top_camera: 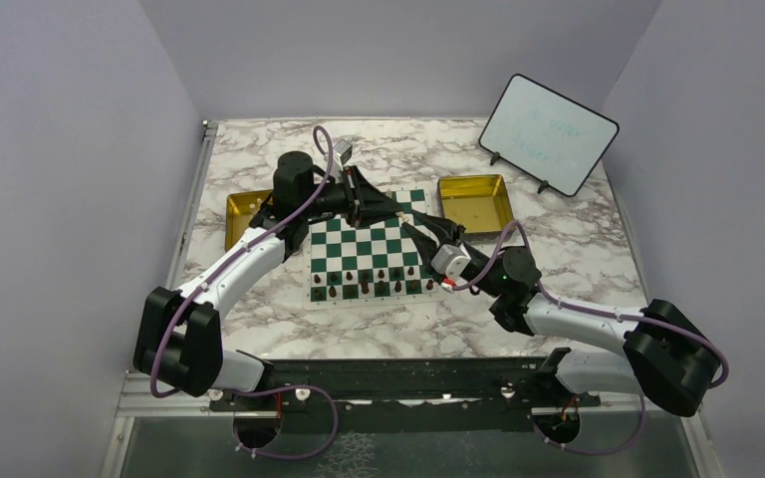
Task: Set up the chess pieces on the board
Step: Place the chess piece on the chessboard.
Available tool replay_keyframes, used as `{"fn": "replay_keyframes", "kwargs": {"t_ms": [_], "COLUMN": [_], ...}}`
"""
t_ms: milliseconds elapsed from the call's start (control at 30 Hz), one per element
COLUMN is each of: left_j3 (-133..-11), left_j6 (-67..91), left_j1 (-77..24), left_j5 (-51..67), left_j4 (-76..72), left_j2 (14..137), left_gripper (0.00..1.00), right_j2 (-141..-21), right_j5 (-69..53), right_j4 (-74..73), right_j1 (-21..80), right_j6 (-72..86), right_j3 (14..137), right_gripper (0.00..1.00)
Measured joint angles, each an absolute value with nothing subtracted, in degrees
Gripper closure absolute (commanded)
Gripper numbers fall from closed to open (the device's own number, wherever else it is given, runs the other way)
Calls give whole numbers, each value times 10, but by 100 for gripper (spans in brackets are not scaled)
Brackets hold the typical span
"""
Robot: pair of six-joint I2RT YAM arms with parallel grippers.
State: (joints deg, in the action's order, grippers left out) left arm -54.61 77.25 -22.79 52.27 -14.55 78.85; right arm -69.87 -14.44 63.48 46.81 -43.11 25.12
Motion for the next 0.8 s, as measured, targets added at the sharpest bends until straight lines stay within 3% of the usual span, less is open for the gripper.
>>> {"fn": "replay_keyframes", "kwargs": {"t_ms": [233,400,433,600,700,800], "left_j3": [-545,-540,-539,-531,-530,-543], "left_j6": [778,784,785,781,758,713], "left_j1": [-228,-228,-227,-226,-225,-219], "left_j5": [522,522,521,517,509,493], "left_j4": [-151,-154,-154,-155,-146,-105], "left_j2": [785,778,777,771,767,768], "left_gripper": [93,91,86,55,43,39], "right_j2": [-709,-714,-715,-715,-712,-691], "right_j5": [-152,-158,-159,-157,-141,-105], "right_j4": [641,651,651,652,640,582], "right_j1": [468,468,468,468,468,468], "right_j6": [-430,-426,-424,-400,-357,-297], "right_j3": [260,260,260,260,266,289], "right_gripper": [75,95,99,99,99,99]}}
